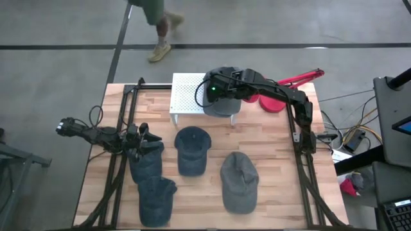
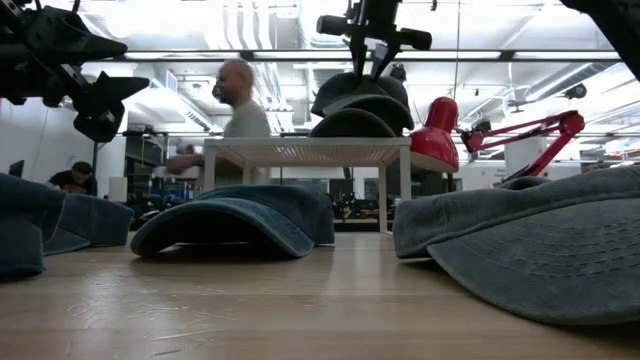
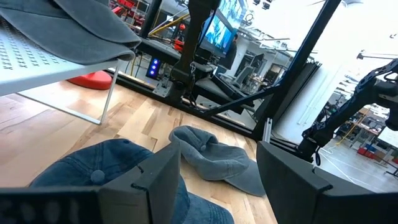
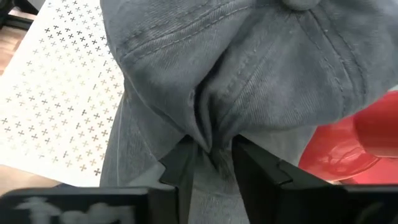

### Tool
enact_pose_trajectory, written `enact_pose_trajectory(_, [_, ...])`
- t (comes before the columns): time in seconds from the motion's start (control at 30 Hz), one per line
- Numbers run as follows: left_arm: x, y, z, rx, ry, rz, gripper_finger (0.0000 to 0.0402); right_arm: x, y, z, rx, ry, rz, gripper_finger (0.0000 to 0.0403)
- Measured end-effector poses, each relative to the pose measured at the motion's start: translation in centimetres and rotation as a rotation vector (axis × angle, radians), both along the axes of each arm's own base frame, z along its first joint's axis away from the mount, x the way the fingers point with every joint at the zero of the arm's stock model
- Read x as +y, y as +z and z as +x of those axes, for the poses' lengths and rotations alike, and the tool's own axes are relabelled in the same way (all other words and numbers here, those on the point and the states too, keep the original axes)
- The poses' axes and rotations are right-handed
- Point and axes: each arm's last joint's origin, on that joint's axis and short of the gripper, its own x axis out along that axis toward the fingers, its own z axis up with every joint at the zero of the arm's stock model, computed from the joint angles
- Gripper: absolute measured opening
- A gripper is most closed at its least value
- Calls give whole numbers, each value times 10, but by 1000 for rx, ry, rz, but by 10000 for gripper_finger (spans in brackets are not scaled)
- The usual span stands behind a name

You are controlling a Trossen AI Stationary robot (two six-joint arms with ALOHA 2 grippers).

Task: Pick & Place hat
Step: Put the gray cap on top of the gray cap on the shelf

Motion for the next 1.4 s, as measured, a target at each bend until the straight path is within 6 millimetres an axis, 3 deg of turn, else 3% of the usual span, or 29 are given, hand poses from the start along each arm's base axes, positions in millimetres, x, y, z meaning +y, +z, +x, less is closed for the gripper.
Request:
enact_pose_trajectory(0.2, [0, 0, 0, 0, 0, 0, 216, 1, 4, -2, -3, 11, -4, 144])
enact_pose_trajectory(0.43, [0, 0, 0, 0, 0, 0, 216, 10, 24, -16, -54, 30, -18, 160])
enact_pose_trajectory(0.57, [0, 0, 0, 0, 0, 0, 216, 20, 39, -24, -116, 45, -32, 154])
enact_pose_trajectory(0.73, [1, 0, 0, 0, 18, 6, 216, 46, 46, -11, -144, 244, -97, 136])
enact_pose_trajectory(0.97, [2, 0, 0, -1, 60, 23, 216, 77, 20, 25, -50, 468, -149, 100])
enact_pose_trajectory(1.2, [2, 0, 0, -2, 60, 23, 216, 78, -15, 49, 53, 542, -107, 63])
enact_pose_trajectory(1.4, [2, 0, 0, -1, 59, 24, 216, 78, -30, 59, 101, 571, -108, 36])
